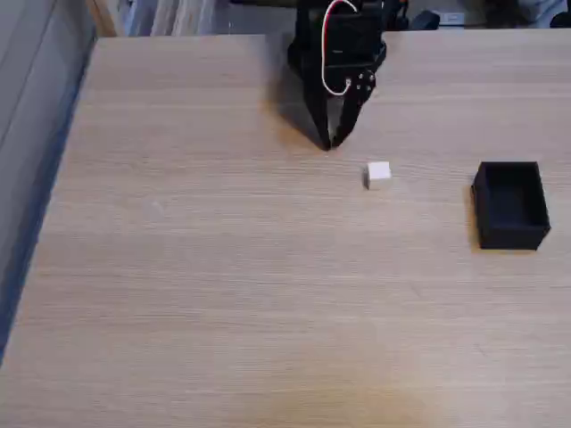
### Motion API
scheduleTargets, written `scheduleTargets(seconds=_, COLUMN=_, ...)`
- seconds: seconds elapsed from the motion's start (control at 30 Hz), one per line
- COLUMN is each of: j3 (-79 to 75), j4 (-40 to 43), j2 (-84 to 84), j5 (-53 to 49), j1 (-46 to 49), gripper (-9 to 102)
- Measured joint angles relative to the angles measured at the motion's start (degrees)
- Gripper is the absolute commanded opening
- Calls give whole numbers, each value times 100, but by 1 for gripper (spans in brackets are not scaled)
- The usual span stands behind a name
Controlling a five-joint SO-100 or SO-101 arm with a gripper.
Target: Pick a white block and place it in the black box.
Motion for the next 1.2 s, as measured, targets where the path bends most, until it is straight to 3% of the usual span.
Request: scheduleTargets(seconds=1.2, j3=0, j4=-18, j2=0, j5=-167, j1=185, gripper=0)
